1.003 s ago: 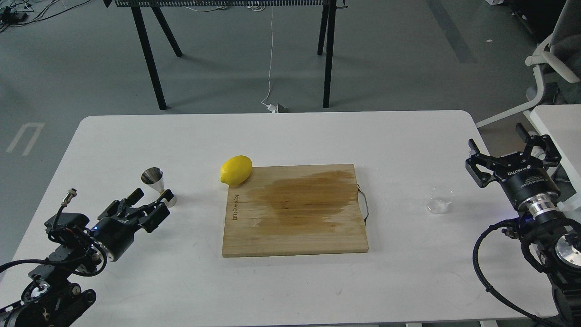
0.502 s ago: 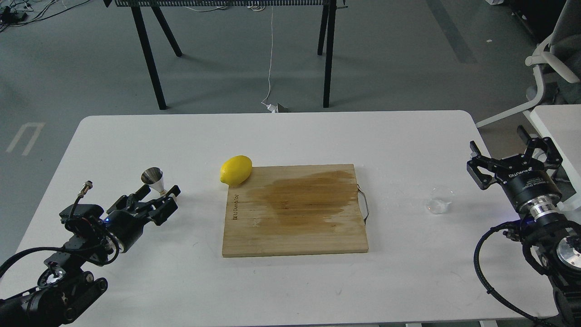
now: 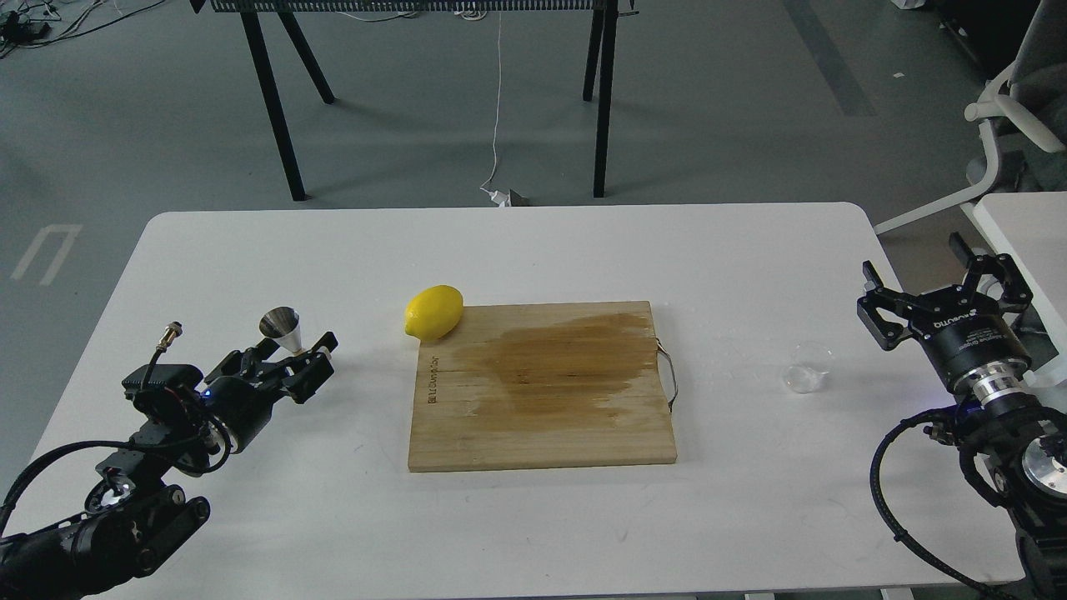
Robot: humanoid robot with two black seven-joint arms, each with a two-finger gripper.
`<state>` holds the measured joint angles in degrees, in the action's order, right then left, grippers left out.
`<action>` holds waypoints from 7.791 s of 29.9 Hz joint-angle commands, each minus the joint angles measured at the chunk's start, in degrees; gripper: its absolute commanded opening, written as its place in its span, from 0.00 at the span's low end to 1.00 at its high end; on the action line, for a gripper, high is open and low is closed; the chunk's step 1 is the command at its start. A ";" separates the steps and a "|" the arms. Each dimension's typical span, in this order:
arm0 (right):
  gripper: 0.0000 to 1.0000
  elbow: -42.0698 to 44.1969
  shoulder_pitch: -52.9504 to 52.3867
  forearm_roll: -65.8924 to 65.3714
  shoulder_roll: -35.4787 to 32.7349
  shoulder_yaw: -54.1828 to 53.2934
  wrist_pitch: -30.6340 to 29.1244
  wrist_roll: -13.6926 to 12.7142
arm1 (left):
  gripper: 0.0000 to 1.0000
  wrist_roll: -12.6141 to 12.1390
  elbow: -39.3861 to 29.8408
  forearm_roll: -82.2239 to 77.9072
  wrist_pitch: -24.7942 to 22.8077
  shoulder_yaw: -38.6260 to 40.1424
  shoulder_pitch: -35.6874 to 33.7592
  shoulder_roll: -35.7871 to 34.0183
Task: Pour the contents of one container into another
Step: 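Close the left gripper around the steel jigger beside the board, then lift the jigger with the left gripper and carry it over the board, then lower the jigger onto the board center with the left gripper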
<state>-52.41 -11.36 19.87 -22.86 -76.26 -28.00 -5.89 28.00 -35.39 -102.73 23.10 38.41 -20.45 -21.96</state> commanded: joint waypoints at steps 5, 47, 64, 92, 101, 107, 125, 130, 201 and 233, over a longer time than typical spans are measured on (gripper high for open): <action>0.99 0.03 0.11 0.00 0.01 -0.03 0.00 0.00 | 0.97 0.00 3.65 -0.10 -0.60 0.00 -1.87 1.83; 0.99 0.03 0.64 0.00 0.01 -0.03 0.00 0.09 | 0.30 0.00 8.84 -0.19 -0.08 -4.48 -4.16 2.80; 0.99 0.03 1.16 0.00 0.09 0.06 0.00 0.09 | 0.21 0.00 8.05 -0.19 -0.34 -4.57 -5.91 1.92; 0.99 0.38 1.25 0.00 0.09 0.41 0.00 0.09 | 0.22 0.00 -15.84 -0.81 -6.48 -8.78 -19.00 -6.26; 0.99 0.30 1.60 0.00 0.09 0.41 0.00 0.09 | 0.24 0.00 -15.85 -5.90 -10.80 -16.33 -25.87 6.39; 0.99 0.21 1.69 0.00 0.09 0.41 0.00 0.09 | 0.24 0.00 -11.99 -6.96 -10.80 -22.66 -25.60 14.56; 0.99 0.03 2.31 0.00 0.09 0.32 0.00 0.09 | 0.24 0.00 4.44 -7.84 -7.64 -23.99 -24.81 21.96; 0.99 0.12 2.31 0.00 0.18 0.50 0.00 0.09 | 0.24 0.00 5.68 -7.31 -6.06 -25.93 -24.64 21.96; 0.99 -0.14 4.06 0.00 0.18 0.23 0.00 0.09 | 0.90 0.00 -1.00 -3.88 -5.09 -25.14 -19.72 21.96; 0.99 -0.23 4.59 0.08 0.09 -0.12 0.00 0.17 | 0.91 0.00 -1.00 -1.51 -5.09 -25.66 -17.35 17.39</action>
<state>-52.69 -7.00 19.89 -22.76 -76.30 -28.00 -5.77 28.00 -36.25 -104.15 17.93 12.84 -38.61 -4.34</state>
